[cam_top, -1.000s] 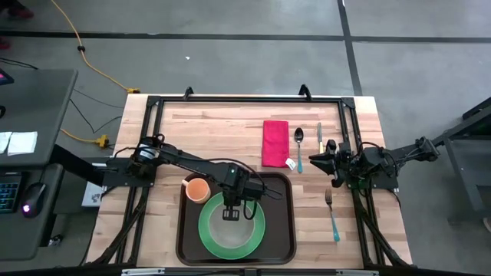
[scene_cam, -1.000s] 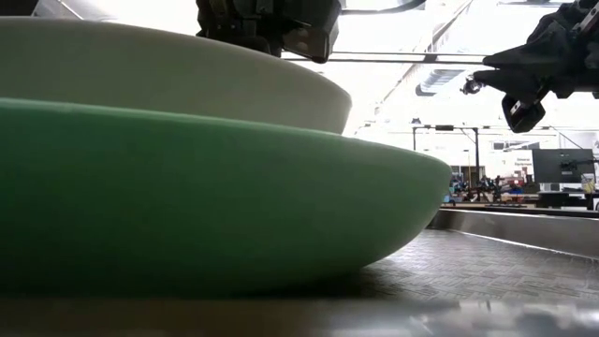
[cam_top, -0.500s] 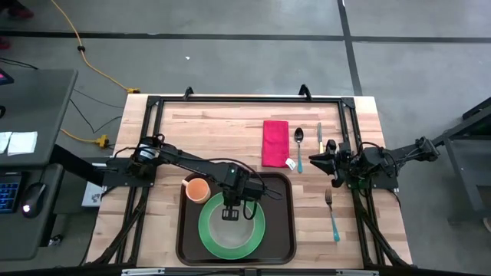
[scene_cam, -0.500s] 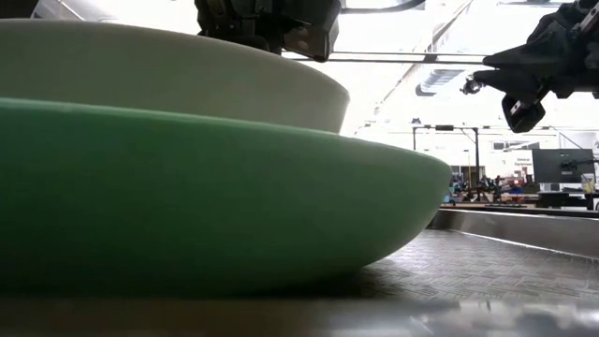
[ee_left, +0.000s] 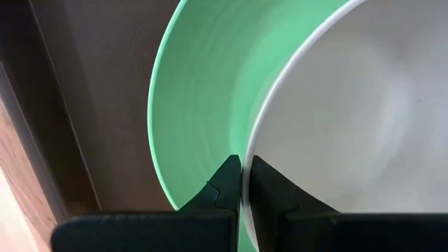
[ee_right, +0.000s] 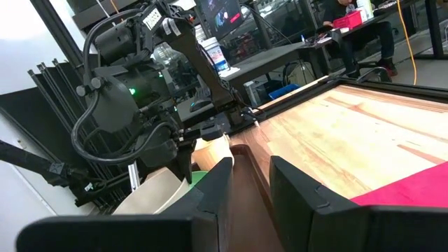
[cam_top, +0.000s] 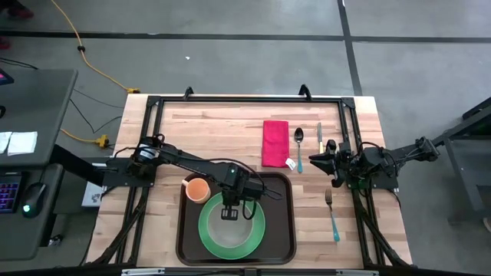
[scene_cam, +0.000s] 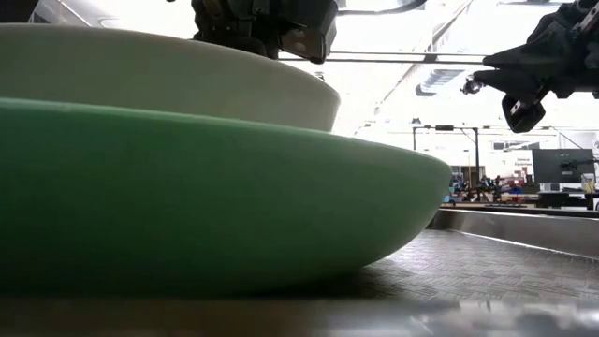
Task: Set up tray
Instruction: Put the gray bowl on the green plate
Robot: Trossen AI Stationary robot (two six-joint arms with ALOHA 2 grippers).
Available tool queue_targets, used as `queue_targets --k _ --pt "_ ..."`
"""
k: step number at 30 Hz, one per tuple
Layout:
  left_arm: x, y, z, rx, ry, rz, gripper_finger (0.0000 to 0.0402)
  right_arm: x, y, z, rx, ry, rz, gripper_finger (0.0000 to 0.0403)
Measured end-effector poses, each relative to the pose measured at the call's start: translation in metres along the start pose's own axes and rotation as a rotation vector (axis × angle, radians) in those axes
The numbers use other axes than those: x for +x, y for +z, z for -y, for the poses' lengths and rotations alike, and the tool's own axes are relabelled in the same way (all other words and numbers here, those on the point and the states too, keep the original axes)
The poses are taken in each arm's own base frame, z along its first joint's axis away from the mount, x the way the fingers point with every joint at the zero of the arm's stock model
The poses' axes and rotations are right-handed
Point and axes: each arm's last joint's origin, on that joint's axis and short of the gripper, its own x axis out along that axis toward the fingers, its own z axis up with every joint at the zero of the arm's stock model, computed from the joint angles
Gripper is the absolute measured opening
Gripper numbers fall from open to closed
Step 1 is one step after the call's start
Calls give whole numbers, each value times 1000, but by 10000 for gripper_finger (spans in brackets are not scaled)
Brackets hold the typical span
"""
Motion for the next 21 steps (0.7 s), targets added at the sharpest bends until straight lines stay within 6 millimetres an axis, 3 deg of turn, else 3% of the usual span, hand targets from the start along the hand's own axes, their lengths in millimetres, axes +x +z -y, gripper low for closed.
queue_targets --k 21 --pt "0 0 0 5 -9 0 53 0 0 0 0 0 0 74"
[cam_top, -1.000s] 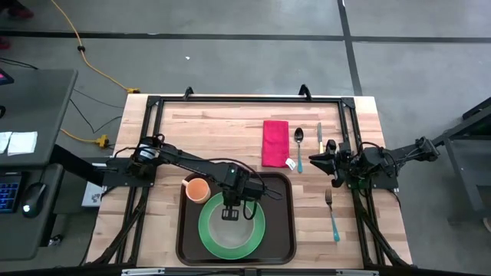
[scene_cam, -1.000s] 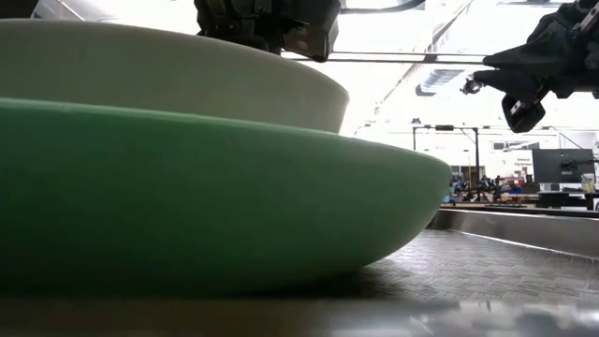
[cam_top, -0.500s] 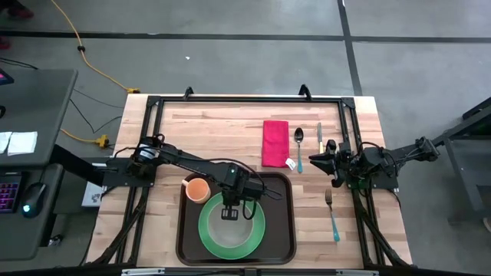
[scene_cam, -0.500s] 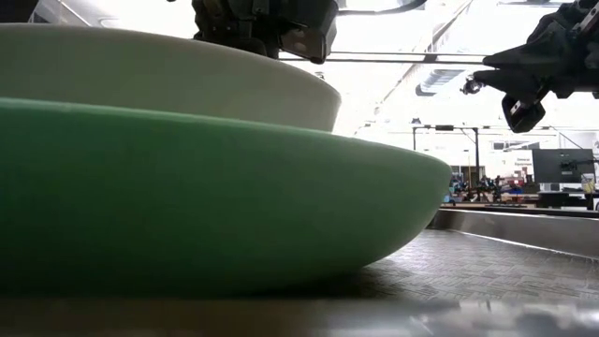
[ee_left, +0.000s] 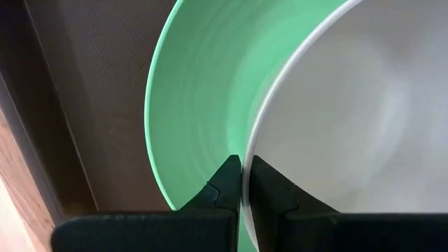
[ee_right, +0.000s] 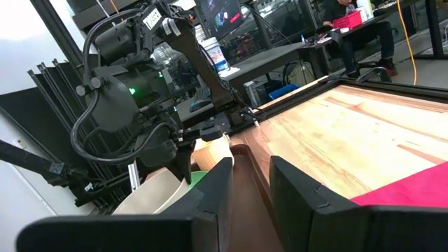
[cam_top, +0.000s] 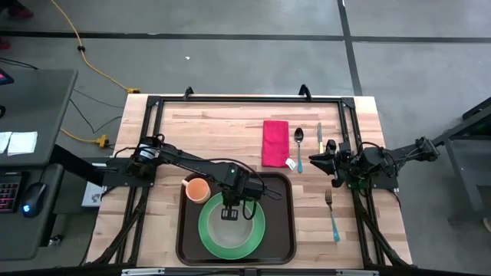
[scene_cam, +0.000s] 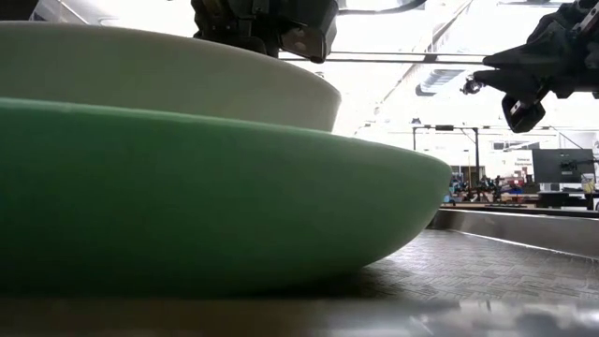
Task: Set up tray
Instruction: Put the gray bowl on the green plate, then put the red napkin on the brown serving tray
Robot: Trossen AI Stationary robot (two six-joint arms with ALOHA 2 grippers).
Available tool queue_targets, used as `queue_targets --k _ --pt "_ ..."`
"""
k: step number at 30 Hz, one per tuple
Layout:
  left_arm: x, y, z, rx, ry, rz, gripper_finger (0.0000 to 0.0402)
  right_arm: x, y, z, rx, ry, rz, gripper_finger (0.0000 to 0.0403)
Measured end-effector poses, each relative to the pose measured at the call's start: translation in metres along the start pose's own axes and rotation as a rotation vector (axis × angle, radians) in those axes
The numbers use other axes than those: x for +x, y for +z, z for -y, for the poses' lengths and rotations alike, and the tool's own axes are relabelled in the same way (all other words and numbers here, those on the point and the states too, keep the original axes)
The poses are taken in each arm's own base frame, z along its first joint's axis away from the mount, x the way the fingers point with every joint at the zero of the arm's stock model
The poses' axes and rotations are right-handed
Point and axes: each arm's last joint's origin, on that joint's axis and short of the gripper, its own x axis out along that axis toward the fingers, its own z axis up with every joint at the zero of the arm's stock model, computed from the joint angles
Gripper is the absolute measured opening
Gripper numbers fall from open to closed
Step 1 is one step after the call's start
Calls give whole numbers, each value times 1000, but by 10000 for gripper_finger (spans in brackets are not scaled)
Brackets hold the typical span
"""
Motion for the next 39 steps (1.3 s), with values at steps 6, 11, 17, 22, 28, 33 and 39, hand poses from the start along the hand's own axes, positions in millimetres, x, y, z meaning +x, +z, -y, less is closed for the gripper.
queue_targets --k 6,11,17,22,28,33,39 --pt "0 0 0 0 0 0 54 0 0 0 0 0 0 74" --pt "0 0 0 0 -1 -1 80 0 0 0 0 0 0 74" --pt "0 0 0 0 0 -1 122 0 0 0 0 0 0 74" --pt "0 0 0 -1 1 -4 134 0 0 0 0 -1 0 74" --pt "0 -1 -1 -10 29 -5 136 0 0 0 16 0 0 74" --pt "-1 -1 -1 -14 35 -4 136 0 0 0 19 4 -2 74" --pt "-10 -3 -1 -35 33 12 136 0 0 0 19 4 -1 74"
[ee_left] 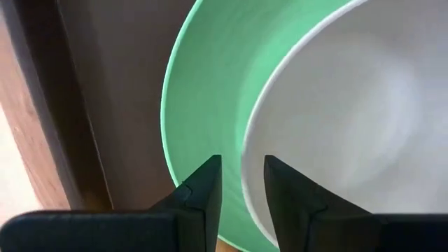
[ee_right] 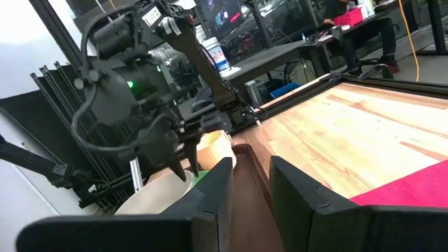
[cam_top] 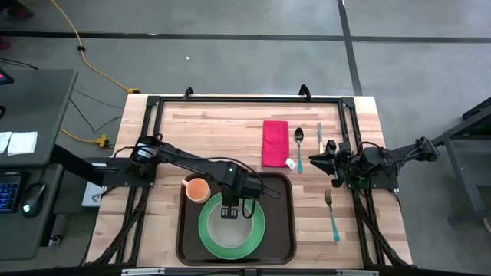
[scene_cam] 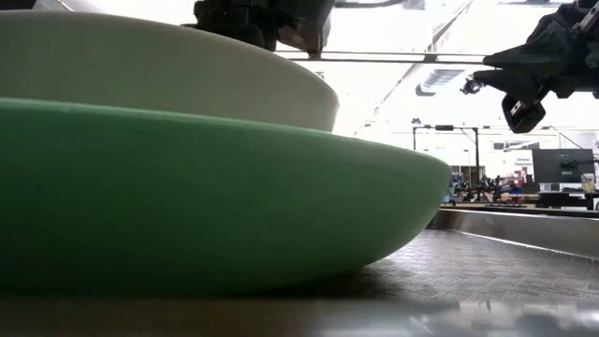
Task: Set up tray
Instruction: Put the red napkin on the brown serving tray
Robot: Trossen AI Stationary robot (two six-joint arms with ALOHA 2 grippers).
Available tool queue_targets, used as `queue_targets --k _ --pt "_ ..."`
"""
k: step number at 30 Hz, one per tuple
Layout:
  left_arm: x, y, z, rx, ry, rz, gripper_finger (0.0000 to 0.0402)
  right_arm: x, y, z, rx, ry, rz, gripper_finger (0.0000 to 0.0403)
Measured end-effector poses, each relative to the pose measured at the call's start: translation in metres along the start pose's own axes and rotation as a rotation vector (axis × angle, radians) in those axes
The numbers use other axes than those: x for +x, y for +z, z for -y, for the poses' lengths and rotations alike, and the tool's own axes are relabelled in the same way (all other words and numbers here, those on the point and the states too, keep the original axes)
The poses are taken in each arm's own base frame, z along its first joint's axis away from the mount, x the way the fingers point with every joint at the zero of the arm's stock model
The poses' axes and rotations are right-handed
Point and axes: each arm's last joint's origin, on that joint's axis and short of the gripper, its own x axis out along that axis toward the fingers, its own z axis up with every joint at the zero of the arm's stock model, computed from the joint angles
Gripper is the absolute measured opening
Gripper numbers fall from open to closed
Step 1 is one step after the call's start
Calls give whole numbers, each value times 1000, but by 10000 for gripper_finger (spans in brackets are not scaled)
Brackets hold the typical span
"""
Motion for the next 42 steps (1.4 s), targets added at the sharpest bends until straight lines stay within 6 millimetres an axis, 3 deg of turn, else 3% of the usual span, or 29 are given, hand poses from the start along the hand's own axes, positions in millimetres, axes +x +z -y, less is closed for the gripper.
queue_targets --k 3,12,23,31,42 --pt "-14 -1 0 0 23 15 136 0 0 0 -1 -1 1 74" --pt "-85 -7 1 -1 136 218 136 0 0 0 -3 -22 9 74" --pt "-142 -39 -5 -21 251 343 136 1 -1 1 -8 -33 1 74" --pt "-168 -62 -10 -35 314 390 136 1 -1 1 -9 -37 1 74" --pt "-177 -85 -17 -36 426 306 136 1 -1 1 -18 -49 4 74"
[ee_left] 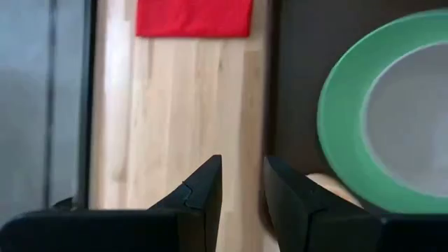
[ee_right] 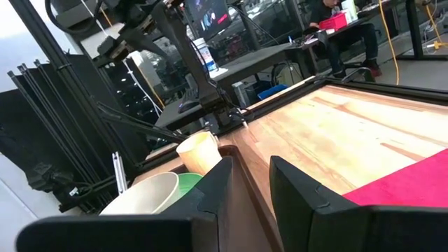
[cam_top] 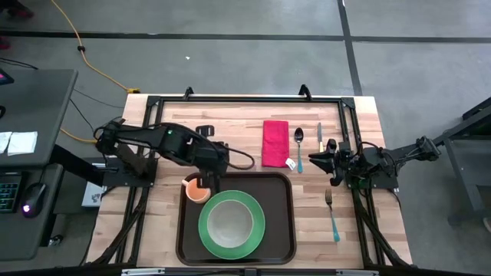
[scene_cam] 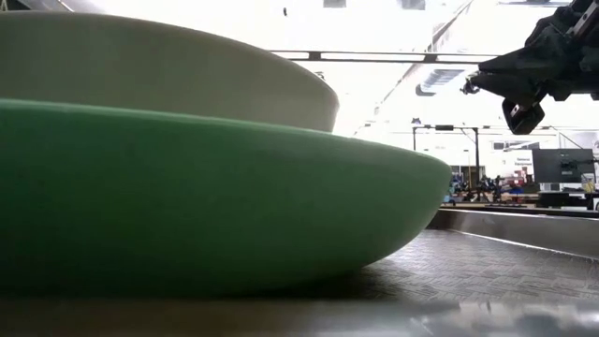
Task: Set up tray
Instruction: Put the red napkin on the brown serving tray
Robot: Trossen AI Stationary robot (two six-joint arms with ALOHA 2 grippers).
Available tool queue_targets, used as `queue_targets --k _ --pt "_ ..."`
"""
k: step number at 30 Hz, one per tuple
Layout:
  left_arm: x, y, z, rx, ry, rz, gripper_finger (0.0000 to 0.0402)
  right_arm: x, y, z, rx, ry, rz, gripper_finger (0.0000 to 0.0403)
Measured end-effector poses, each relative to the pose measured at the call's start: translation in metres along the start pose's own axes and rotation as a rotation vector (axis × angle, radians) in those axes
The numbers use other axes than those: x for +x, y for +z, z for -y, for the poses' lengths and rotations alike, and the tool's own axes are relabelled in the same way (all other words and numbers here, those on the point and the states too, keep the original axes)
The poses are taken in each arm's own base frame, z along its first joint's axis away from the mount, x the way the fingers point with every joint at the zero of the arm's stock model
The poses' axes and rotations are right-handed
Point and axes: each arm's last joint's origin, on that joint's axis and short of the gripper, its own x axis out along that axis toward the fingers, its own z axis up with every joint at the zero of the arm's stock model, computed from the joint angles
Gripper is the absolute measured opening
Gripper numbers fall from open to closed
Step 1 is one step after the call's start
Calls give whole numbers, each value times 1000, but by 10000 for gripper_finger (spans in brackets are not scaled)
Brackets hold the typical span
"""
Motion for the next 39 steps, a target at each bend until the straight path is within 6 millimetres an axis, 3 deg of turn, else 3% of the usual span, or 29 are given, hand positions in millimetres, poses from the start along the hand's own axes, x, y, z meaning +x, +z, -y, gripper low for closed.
queue_targets --k 21,39 --pt "-37 -24 -24 -6 90 112 136 0 0 0 7 -3 1 74" --pt "-75 -56 -49 -33 108 230 136 1 -2 0 1 -7 -16 74"
